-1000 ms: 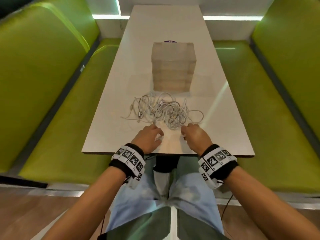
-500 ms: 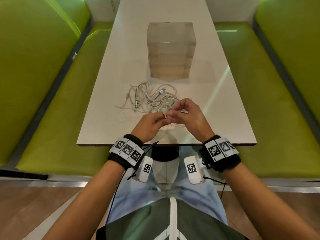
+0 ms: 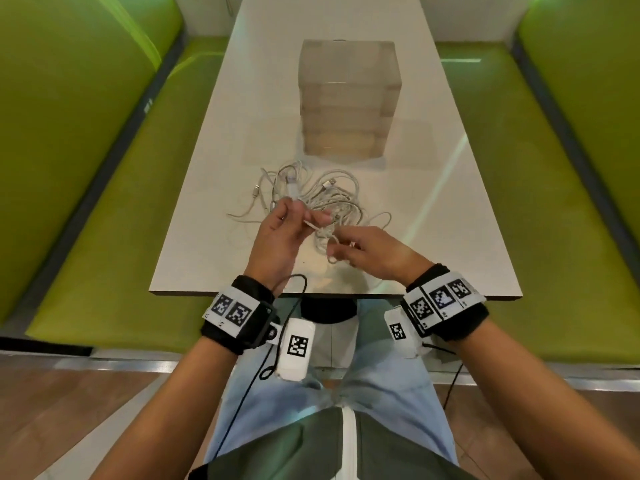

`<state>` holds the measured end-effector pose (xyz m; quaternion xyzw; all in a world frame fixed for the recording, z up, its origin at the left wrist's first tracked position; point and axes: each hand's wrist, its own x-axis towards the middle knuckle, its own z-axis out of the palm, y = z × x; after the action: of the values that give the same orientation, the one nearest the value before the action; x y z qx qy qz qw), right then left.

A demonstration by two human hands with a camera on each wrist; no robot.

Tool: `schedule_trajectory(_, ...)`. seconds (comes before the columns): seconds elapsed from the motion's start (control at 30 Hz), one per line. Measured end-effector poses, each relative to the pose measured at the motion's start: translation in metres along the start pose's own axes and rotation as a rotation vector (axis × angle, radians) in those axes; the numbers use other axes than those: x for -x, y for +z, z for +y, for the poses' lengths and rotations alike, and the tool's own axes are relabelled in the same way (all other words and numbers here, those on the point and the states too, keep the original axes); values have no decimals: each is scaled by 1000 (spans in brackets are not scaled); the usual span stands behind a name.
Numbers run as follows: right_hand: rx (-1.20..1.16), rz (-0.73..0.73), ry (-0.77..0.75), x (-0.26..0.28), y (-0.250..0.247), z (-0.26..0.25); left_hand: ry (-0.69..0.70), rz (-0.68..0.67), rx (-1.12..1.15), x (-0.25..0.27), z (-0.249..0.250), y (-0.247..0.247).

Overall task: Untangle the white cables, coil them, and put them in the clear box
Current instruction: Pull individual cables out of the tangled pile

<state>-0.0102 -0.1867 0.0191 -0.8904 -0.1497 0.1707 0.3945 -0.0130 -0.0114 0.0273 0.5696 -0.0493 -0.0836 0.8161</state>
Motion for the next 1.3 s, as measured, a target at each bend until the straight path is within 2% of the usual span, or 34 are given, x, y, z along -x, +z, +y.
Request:
schedule_trajectory(0.07,97,-62,-40,0,2,3,-23,-27,220,-1,10,2)
schedule_trajectory(0.23,303,-81,-33,0,-21,20,16,47,263,-4,35,-8)
schedule_trajectory(0.3,218,-20,-2,7,-35,31,66,115,280,-10,51,-29)
schedule_trajectory(0.4,71,83,-22,9,-52,34,110,139,165,-11,66,-53)
schedule_trajectory(0.5,118,110,6,0,-63,33,111,182,48,-7,70,-60)
schedule_trajectory(0.57,96,179,46,-2,-68,35,113,239,-13,-5,72,-65)
schedule_trajectory(0.63,53,253,15,-4,-69,33,104,267,-174,-5,68,-68)
schedule_trajectory(0.7,36,247,-44,-9,-63,22,79,210,-466,-7,57,-61)
schedule_trajectory(0.77,71,188,-111,-13,-54,5,46,110,-615,-12,44,-45)
schedule_trajectory(0.87,42,170,-175,-17,-42,-18,8,-15,-642,-21,31,-17)
schedule_trajectory(0.97,-54,241,-154,-17,-36,-31,14,-84,-684,-22,24,4)
schedule_trajectory(1.07,-207,292,-107,-15,-35,-38,-25,-76,-568,-17,28,7)
schedule_trajectory(1.17,-194,295,-87,-15,-37,-41,-55,-27,-483,-10,36,2)
schedule_trajectory(1.2,-183,278,-92,-15,-37,-42,-46,-44,-525,-9,37,-1)
schedule_trajectory(1.3,-123,209,-127,-19,-33,-43,39,-221,-812,-11,38,-7)
